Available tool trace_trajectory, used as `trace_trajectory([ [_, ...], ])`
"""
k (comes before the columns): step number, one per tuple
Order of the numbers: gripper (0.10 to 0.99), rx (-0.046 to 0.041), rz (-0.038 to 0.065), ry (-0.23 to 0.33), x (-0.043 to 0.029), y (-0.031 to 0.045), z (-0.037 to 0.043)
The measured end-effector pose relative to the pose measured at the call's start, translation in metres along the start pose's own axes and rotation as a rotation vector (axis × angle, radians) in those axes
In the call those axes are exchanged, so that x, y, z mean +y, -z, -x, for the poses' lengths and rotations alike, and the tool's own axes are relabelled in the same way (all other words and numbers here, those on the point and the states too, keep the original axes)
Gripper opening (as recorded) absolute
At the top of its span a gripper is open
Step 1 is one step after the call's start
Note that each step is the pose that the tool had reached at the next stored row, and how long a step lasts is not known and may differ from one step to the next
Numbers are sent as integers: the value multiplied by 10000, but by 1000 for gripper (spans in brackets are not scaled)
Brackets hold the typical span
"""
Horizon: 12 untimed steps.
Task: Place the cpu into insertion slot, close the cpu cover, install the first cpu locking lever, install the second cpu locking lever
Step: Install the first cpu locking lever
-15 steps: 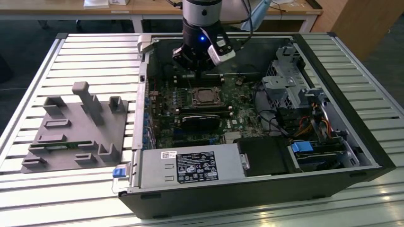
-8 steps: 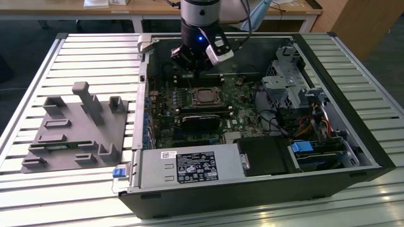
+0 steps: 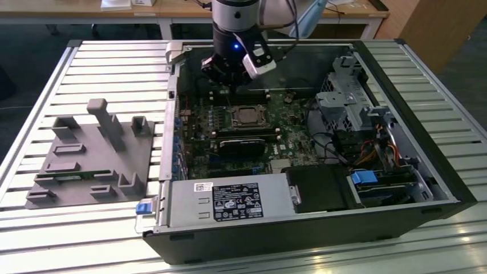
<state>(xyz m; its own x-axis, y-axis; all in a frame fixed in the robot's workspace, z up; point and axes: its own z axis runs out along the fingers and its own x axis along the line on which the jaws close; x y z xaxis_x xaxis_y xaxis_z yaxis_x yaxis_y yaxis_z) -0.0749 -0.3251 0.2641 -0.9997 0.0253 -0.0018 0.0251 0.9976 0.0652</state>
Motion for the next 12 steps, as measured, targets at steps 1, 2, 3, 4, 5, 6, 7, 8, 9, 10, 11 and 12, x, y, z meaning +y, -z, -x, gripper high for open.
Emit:
trace_trajectory([
  [1, 106, 0, 0, 0, 2, 0, -9],
  [2, 106, 0, 0, 0, 5, -1, -15],
  [3, 106, 0, 0, 0, 7, -1, -20],
  [4, 106, 0, 0, 0, 10, -1, -28],
  [5, 106, 0, 0, 0, 12, -2, -33],
  [6, 106, -1, 1, 0, 15, -2, -37],
  [7, 106, -1, 2, 1, 17, -3, -42],
  [8, 106, -1, 1, 0, 18, -3, -48],
  [9, 106, 0, 0, 0, 19, -2, -53],
  [10, 106, 0, 0, 0, 20, -3, -58],
  [11, 106, 0, 1, 0, 22, -3, -63],
  [12, 106, -1, 1, 0, 24, -3, -68],
])
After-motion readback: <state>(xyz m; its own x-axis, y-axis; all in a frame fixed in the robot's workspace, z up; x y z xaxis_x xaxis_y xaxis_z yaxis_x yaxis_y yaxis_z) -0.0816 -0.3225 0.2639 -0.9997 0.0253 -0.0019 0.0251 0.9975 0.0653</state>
